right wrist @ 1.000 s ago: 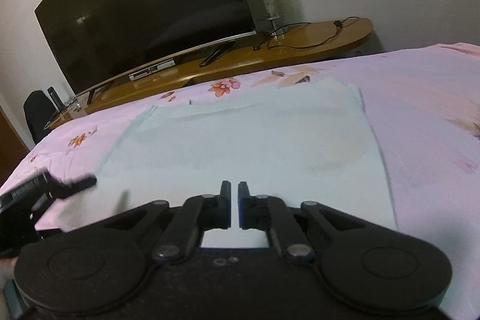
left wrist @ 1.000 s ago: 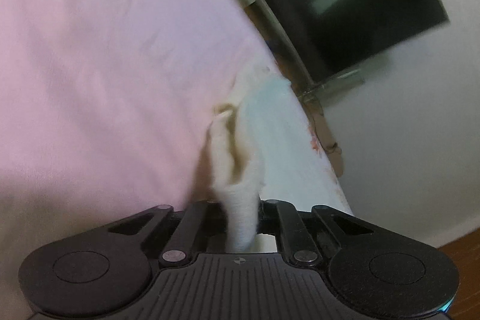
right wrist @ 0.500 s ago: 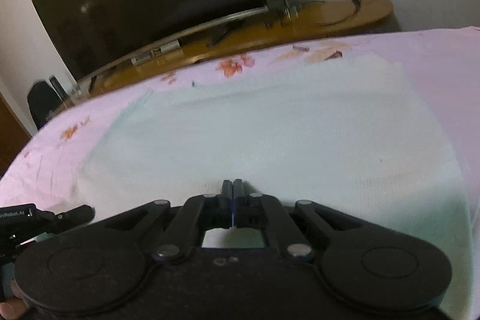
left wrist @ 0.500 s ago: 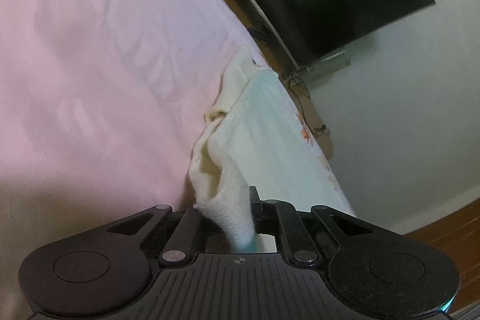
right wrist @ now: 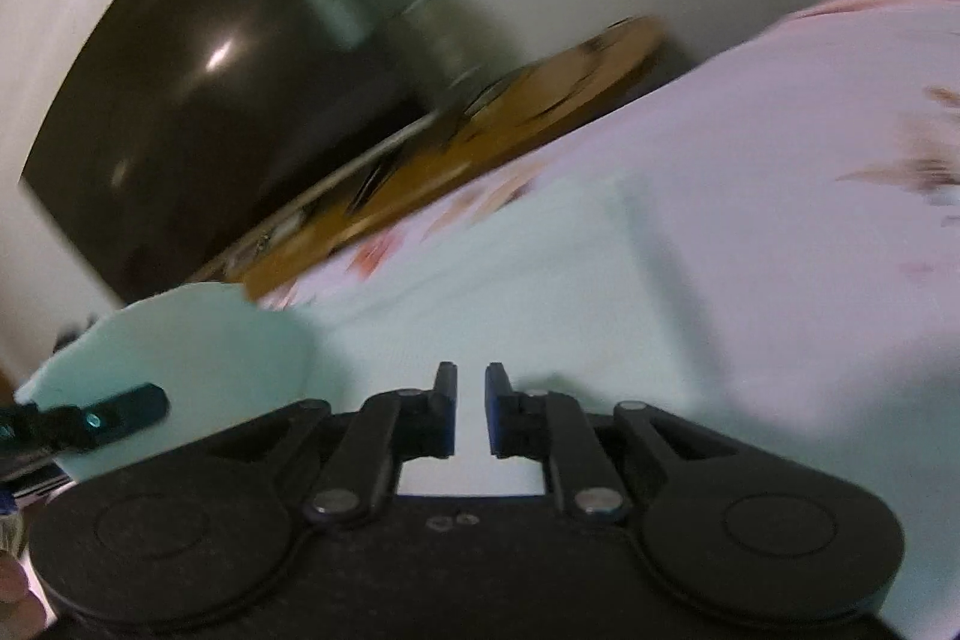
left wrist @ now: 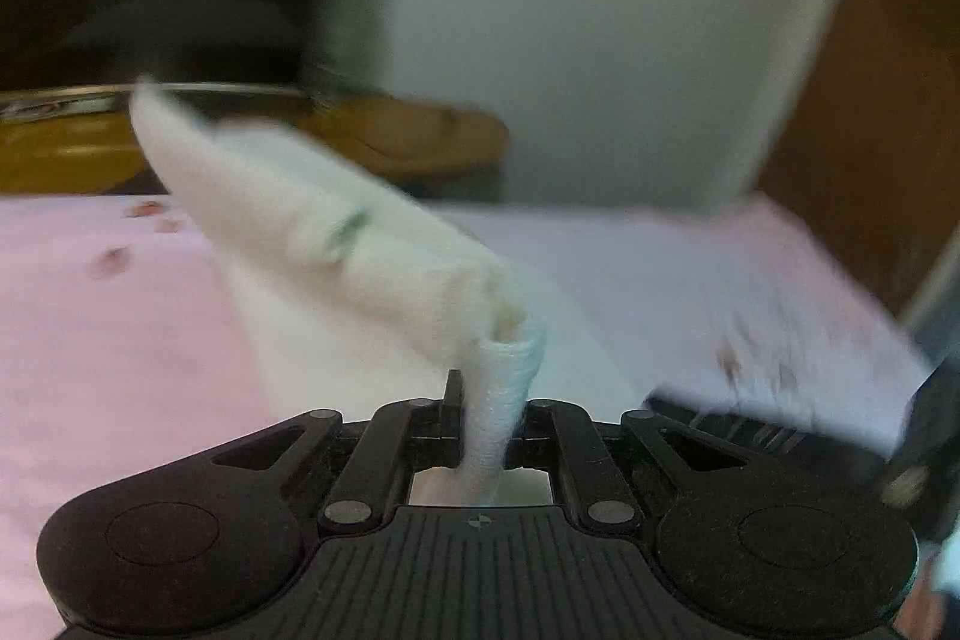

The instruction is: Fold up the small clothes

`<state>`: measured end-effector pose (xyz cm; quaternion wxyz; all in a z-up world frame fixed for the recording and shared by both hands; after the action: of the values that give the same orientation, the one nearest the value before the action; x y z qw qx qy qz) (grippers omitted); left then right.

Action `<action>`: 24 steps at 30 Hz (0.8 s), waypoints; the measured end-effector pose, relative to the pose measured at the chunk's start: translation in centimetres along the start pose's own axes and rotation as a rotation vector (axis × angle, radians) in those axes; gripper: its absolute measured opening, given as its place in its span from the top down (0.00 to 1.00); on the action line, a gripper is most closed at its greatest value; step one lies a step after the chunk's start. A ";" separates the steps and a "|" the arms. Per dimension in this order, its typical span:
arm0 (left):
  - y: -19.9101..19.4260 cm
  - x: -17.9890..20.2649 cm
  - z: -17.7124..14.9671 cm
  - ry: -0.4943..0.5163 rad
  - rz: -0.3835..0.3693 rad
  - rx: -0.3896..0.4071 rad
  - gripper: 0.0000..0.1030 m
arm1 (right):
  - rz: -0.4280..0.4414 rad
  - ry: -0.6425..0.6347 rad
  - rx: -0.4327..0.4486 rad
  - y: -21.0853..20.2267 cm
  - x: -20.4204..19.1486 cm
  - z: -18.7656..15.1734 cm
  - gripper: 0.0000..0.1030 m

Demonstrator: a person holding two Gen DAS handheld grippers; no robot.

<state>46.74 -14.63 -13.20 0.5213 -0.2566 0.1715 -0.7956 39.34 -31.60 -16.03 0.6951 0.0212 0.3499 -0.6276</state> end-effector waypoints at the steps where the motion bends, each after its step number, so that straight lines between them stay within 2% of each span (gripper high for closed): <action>1: 1.1 1.4 -0.7 0.027 -0.004 -0.033 0.92 | -0.016 0.015 0.020 -1.4 1.3 0.7 0.87; 4: 4.4 5.4 -3.6 0.065 -0.043 -0.129 0.90 | -0.068 0.056 0.060 -5.4 5.2 2.1 0.82; 5: 4.8 6.4 -4.5 0.058 -0.058 -0.153 0.81 | -0.078 0.070 0.065 -6.5 6.3 2.4 0.80; 6: 3.8 7.8 -6.0 0.046 -0.095 -0.158 0.47 | -0.090 0.084 0.068 -7.7 7.5 2.5 0.79; 7: 3.1 8.5 -6.5 0.033 -0.125 -0.139 0.30 | -0.102 0.092 0.069 -8.5 8.4 2.6 0.79; 8: 2.0 8.8 -6.6 0.008 -0.141 -0.095 0.30 | -0.112 0.097 0.070 -9.3 9.3 2.6 0.79; 10: -0.1 8.0 -6.9 -0.054 -0.148 -0.071 0.30 | -0.125 0.111 0.068 -10.4 10.5 2.4 0.78; 13: -2.1 4.0 -6.1 -0.175 -0.075 0.010 0.30 | -0.112 0.139 0.065 -10.5 11.0 2.0 0.78; 16: -3.1 -1.1 -5.1 -0.254 0.004 0.067 0.30 | -0.046 0.138 0.052 -7.8 8.1 2.1 0.73; 19: -3.4 -5.1 -5.1 -0.288 0.099 0.072 0.31 | 0.034 0.105 0.011 -4.9 4.4 1.5 0.63; 24: -2.3 -9.5 -4.9 -0.339 0.149 0.054 0.31 | 0.104 0.021 -0.076 0.8 -0.3 0.9 0.62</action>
<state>45.21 -4.96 -18.12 0.6070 -0.3595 0.0783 -0.7044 40.45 -31.60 -15.50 0.7235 0.0195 0.3792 -0.5765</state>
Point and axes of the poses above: each gripper's, at about its wrist camera, not at the fingertips, and y roughly the way its jaws point, x to its right, z to its top, the point moved 9 cm from there along y, roughly the way its jaws point, and after that the axes turned 5 degrees about x, right-handed, at the moved point
